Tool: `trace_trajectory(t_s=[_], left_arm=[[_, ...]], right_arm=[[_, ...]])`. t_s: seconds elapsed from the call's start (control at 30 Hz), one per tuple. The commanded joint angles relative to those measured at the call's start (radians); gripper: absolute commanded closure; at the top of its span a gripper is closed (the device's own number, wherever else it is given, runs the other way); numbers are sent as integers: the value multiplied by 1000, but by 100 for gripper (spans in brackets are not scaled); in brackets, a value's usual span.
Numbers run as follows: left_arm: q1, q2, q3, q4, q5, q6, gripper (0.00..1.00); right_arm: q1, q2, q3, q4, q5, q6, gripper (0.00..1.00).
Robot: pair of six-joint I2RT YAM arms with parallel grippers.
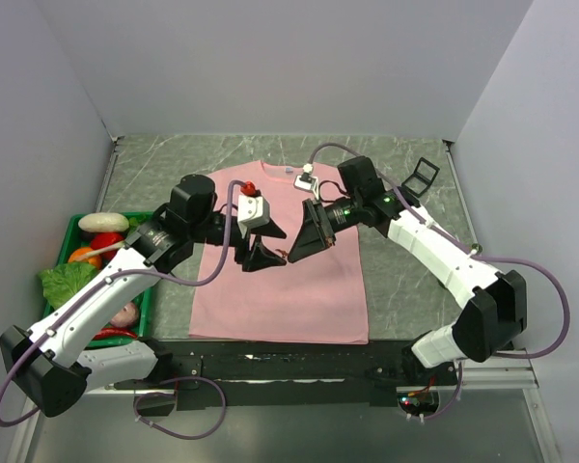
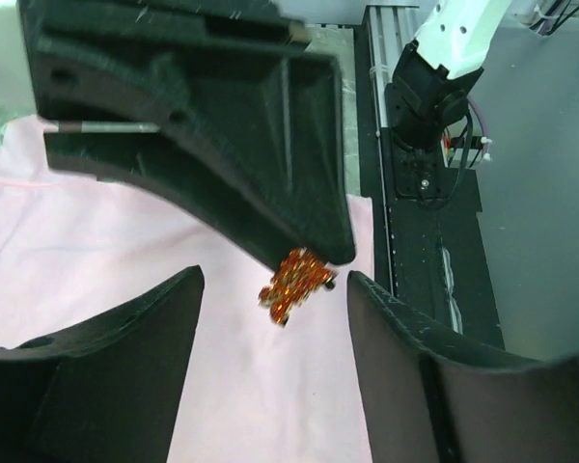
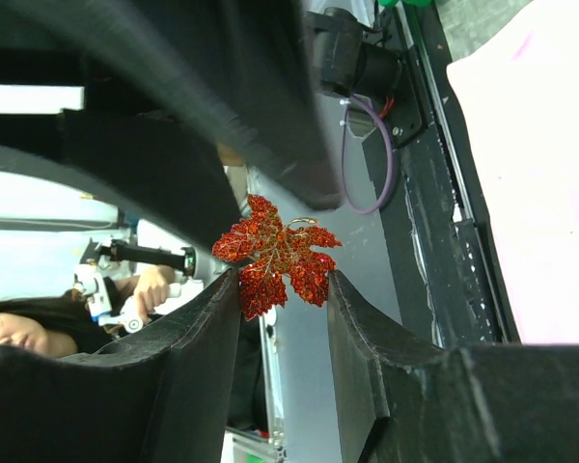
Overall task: Pin the brooch onto the clothing
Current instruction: Pass from the right arm to the left
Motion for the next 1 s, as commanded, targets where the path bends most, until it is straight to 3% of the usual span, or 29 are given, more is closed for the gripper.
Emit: trace_trajectory(t_s=[0.0, 0.23, 0.43, 0.57, 0.67, 0.97], left_arm=[[-14, -10, 5, 29, 27, 3, 38], [-15, -1, 25, -33, 50, 40, 38], [-15, 5, 47, -100, 27, 82, 32], [-15, -2, 44, -94, 18, 82, 36], [-15, -2, 47, -90, 29, 77, 46], [-20, 1, 30, -40, 69, 48, 61]], right_arm=[[14, 12, -9, 46, -47, 16, 69], [12, 14, 6, 43, -80, 13, 69], [12, 12, 23, 17, -83, -1, 69], [12, 15, 21, 14, -83, -1, 69], [12, 20, 23, 17, -85, 5, 69], [12, 31, 12, 32, -91, 19, 69]])
